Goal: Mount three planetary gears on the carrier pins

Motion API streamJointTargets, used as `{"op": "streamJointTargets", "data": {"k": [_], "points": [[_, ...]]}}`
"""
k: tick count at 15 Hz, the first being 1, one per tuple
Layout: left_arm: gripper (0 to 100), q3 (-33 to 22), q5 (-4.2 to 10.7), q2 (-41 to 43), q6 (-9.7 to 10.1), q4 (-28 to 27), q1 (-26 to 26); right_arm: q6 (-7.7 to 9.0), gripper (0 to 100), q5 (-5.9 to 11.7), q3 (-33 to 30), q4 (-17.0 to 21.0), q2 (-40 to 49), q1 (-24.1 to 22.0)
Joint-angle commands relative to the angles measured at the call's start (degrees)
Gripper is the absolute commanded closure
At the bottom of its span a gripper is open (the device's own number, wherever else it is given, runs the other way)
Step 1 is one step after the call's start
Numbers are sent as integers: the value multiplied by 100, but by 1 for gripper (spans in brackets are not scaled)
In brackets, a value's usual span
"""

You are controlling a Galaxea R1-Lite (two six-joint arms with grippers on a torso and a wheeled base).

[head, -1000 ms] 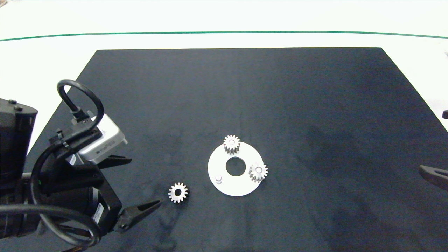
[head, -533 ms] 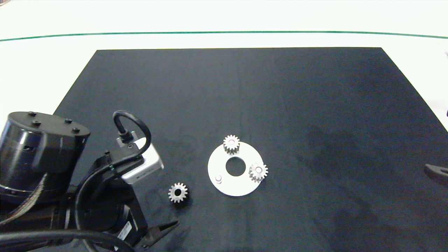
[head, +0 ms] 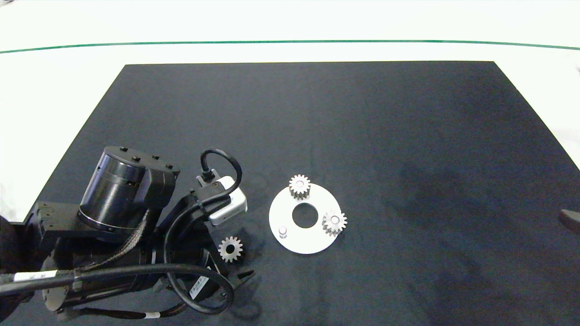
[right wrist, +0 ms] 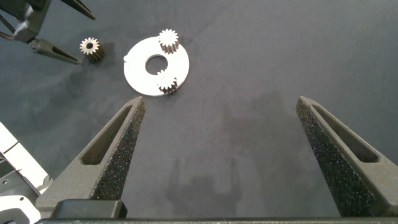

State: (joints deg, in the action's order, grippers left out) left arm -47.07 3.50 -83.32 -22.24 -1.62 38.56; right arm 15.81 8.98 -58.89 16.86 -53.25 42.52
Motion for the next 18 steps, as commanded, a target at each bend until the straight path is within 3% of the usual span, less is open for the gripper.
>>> {"op": "streamJointTargets", "data": {"k": [1, 8, 18], "points": [[0, 22, 2, -114, -97, -5, -112, 10, 0, -2, 1, 2, -1, 2], [0, 119, 2, -228, -26, 22, -156, 10, 0, -2, 1, -42, 34, 11], [0, 602, -7, -299, -18, 725, -244, 18, 0, -2, 18, -51, 16, 37]]}}
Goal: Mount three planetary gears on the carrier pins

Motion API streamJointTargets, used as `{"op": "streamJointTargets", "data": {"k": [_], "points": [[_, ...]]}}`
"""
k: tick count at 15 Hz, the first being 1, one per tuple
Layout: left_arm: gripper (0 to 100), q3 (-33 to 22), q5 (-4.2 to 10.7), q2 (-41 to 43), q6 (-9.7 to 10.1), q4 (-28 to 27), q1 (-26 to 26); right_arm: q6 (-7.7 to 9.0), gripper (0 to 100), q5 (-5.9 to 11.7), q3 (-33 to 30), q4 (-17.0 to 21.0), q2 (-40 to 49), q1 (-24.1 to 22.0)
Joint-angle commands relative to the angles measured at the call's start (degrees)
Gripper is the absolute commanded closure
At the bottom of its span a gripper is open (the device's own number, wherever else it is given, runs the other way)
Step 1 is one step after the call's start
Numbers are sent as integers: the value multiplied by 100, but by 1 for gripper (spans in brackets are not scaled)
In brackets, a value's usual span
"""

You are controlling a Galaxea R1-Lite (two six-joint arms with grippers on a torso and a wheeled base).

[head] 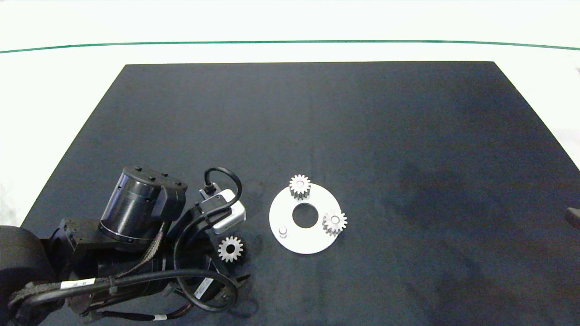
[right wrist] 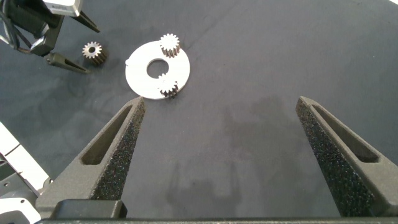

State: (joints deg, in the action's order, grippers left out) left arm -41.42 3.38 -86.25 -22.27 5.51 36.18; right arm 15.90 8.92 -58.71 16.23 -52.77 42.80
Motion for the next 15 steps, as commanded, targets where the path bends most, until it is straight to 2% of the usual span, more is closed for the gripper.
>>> {"op": "streamJointTargets", "data": {"k": [1, 6, 15], "points": [[0, 29, 5, -15, -14, 11, 3, 10, 0, 4, 9, 12, -31, 9], [0, 3, -4, -68, -14, 20, 21, 19, 0, 4, 9, 12, -22, 9], [17, 12, -4, -226, -14, 222, 29, 19, 0, 4, 9, 12, -5, 18]]}}
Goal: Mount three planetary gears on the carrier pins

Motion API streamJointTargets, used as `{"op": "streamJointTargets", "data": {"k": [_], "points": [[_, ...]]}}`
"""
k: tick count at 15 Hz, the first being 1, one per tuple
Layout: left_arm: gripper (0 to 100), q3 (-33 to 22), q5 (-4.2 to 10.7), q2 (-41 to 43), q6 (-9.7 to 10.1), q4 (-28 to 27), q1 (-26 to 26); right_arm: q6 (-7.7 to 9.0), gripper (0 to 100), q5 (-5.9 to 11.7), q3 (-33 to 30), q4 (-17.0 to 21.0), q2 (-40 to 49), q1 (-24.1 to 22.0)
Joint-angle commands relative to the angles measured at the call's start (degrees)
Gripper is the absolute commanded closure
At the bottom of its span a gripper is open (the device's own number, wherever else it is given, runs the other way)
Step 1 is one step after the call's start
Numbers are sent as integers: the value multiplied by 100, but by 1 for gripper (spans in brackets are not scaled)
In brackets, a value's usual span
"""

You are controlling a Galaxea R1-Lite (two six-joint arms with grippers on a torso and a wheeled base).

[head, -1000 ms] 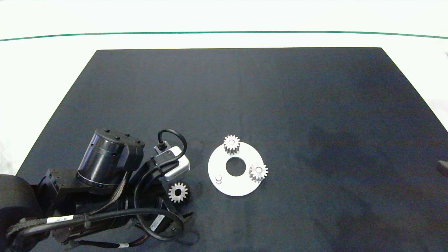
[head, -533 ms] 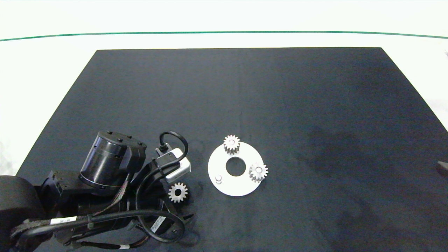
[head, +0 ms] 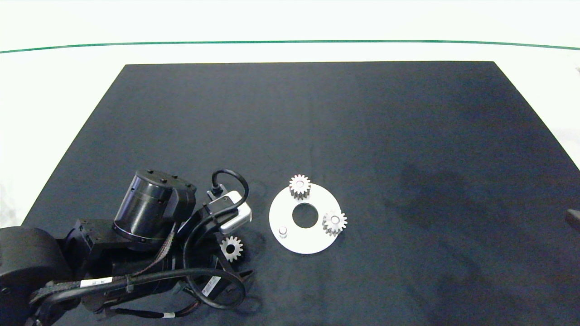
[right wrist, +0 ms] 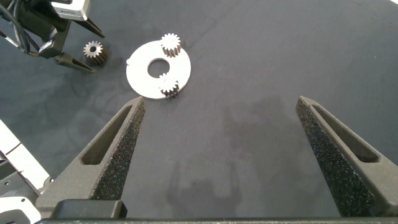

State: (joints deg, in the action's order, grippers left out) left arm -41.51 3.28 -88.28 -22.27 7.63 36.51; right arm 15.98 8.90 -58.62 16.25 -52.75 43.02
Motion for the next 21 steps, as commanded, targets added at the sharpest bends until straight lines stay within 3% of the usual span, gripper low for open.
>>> {"op": "streamJointTargets", "data": {"k": [1, 16, 18, 21], "points": [[20, 46, 6, -22, -14, 10, -4, 10, 0, 7, 0, 10, 1, -4], [50, 46, 32, -22, -84, -16, -21, 10, 0, -29, 9, 10, 19, 5], [53, 29, 235, -101, -84, -7, -21, 10, 0, -29, 9, 10, 19, 5], [59, 2, 270, -101, -84, -16, 5, 1, 0, -29, -9, 10, 28, 5]]}}
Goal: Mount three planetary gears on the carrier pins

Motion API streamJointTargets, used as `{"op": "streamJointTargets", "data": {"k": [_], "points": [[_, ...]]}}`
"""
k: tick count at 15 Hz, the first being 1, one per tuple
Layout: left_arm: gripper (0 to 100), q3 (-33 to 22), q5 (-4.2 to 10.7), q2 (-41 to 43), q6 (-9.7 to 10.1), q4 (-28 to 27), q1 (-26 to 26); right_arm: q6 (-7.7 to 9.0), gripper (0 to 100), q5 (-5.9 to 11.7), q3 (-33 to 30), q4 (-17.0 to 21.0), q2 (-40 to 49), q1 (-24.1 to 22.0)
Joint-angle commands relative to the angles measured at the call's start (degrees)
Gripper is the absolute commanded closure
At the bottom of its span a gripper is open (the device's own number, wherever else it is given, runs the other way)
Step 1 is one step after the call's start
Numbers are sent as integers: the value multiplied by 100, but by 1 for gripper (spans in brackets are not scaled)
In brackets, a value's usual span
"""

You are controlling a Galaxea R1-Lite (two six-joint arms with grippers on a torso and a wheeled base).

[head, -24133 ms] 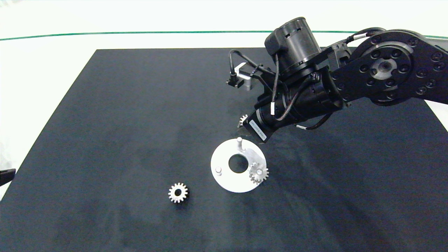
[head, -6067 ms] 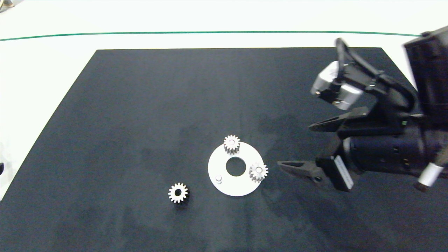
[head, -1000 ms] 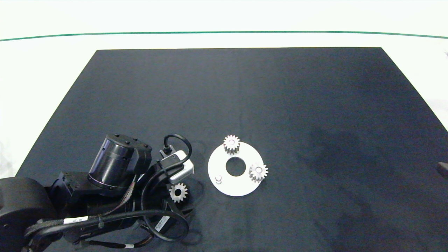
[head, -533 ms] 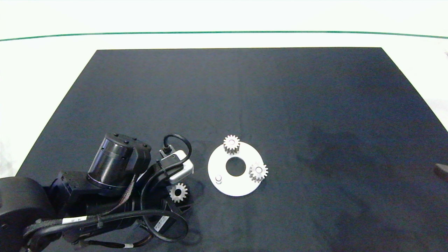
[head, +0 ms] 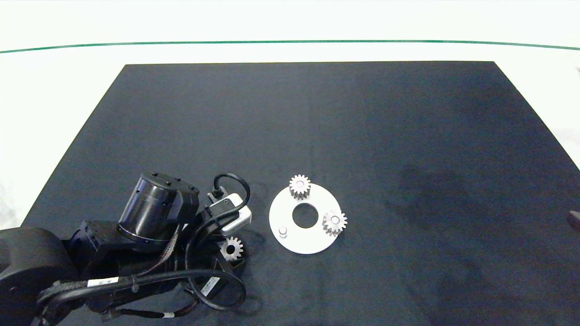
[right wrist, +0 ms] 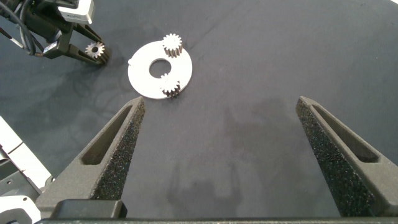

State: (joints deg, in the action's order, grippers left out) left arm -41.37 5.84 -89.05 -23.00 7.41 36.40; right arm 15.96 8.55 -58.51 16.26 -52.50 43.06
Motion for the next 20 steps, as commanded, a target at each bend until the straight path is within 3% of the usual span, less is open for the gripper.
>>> {"op": "streamJointTargets", "data": {"k": [1, 5, 10, 15, 16, 18, 20], "points": [[62, -11, 23, -33, -11, 6, 16, 4, 0, 7, -28, 0, 3, 1], [70, -29, 23, 28, -2, -249, 25, 4, 0, 7, -20, 9, 3, 1], [80, -916, 23, 318, 59, -1207, 209, 4, 0, 7, -20, 0, 12, 1], [81, -1663, 31, -42, 59, -1260, 587, 13, 0, 7, -20, 9, 56, -8], [81, -1821, 75, -156, 59, -1269, 587, 13, 0, 7, -11, 9, 56, -8], [81, -2164, 383, -358, 59, -1541, 719, 13, 0, 7, -2, 9, 56, 1], [81, -2516, 471, -499, 68, -1840, 860, 65, 0, 7, 24, 26, 56, 1]]}}
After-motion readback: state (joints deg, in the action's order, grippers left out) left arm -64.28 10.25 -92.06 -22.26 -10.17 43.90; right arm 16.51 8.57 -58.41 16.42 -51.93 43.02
